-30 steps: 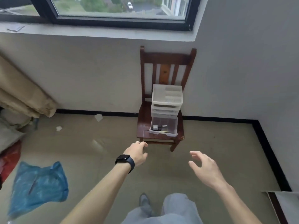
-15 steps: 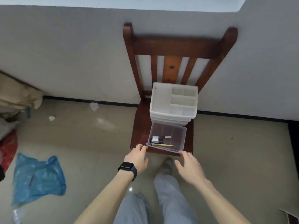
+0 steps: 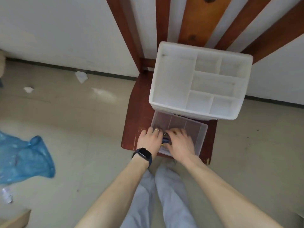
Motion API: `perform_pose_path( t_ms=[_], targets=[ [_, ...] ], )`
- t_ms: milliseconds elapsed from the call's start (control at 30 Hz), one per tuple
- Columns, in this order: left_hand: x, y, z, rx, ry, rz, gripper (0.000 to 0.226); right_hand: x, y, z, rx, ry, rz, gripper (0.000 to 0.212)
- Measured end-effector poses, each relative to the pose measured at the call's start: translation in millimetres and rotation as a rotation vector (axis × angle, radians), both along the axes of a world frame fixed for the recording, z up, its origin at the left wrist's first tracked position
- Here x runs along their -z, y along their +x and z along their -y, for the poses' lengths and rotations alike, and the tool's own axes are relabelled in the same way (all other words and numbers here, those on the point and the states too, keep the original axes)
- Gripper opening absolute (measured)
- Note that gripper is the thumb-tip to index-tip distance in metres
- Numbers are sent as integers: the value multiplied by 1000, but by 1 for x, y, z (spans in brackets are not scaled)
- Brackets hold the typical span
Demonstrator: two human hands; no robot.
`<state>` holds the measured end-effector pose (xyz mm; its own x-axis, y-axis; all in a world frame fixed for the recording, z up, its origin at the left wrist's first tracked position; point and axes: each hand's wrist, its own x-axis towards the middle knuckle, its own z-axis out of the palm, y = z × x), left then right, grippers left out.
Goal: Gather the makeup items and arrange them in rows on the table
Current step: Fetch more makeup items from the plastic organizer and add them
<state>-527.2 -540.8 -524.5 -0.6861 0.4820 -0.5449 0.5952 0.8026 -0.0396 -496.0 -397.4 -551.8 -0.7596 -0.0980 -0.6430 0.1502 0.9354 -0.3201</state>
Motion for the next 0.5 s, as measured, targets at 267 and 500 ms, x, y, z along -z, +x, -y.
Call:
perform_pose_path(
  t_ms=[267,500],
  targets=[
    [18,-10,10,69,87,-140,9,15,-16,16,-165,107,13,53],
    [15,-20,8,-36,140,-94,23,14,-23,11,-89,-28,107,40]
  ],
)
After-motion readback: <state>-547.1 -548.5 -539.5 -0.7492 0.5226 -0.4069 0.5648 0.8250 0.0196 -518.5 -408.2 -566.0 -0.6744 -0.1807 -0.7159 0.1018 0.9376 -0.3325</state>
